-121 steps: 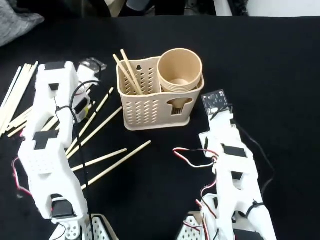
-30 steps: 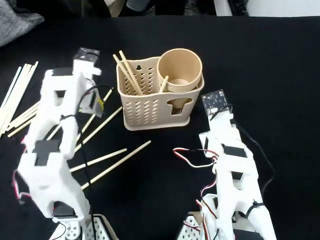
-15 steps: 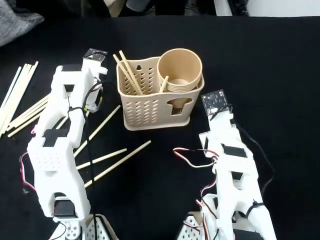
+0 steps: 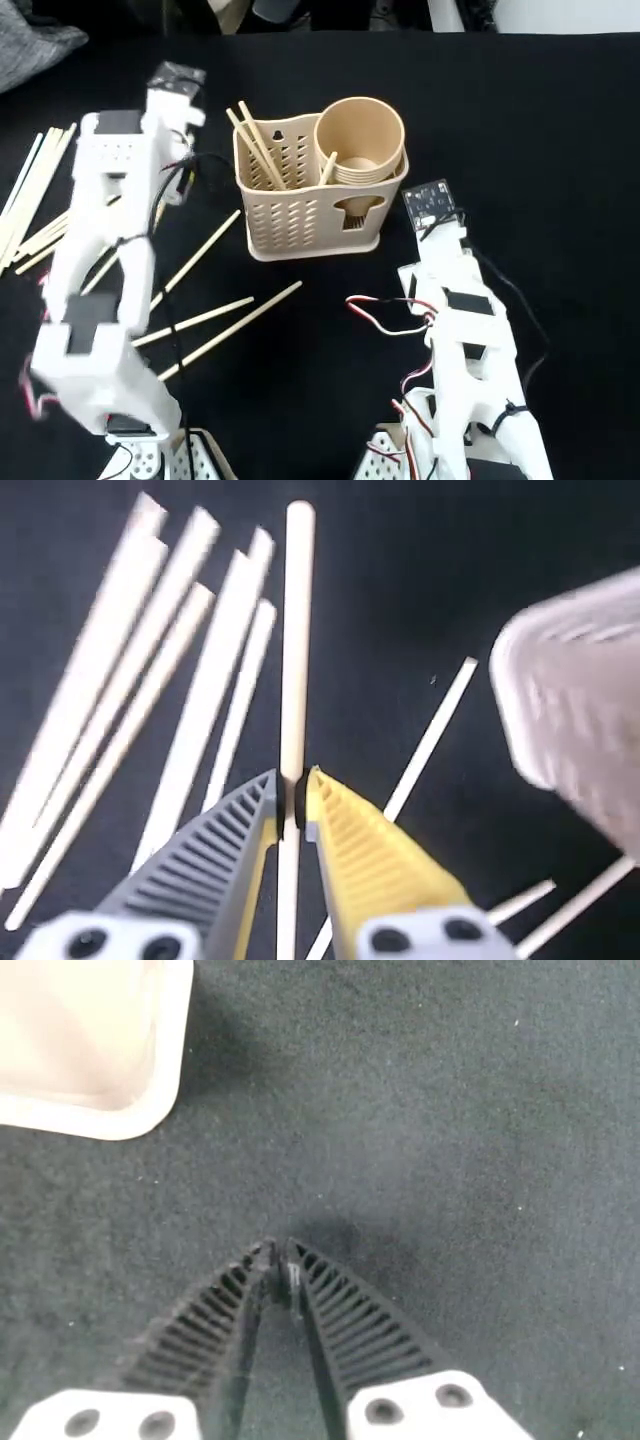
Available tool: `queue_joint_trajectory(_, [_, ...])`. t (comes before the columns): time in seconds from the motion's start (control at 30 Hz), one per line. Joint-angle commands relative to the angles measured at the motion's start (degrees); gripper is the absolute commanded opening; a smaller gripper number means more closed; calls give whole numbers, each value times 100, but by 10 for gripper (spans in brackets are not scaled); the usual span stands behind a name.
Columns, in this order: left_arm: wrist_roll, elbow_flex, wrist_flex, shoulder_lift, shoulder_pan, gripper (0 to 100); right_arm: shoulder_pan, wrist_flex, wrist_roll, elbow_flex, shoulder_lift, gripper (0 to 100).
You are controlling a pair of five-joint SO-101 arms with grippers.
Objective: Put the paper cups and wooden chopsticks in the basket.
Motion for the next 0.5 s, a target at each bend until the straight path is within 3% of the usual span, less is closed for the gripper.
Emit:
queue_joint_trajectory(0.0, [396, 1305, -1187, -2075, -75, 29, 79, -53, 44, -13, -119, 12])
queue_joint_trajectory(0.23, [853, 3582, -3631, -5002, -84, 29, 79, -53, 44, -13, -119, 12])
queue_joint_trajectory(0.47, [1697, 4971, -6198, -7130, 171, 29, 79, -53, 44, -13, -119, 12])
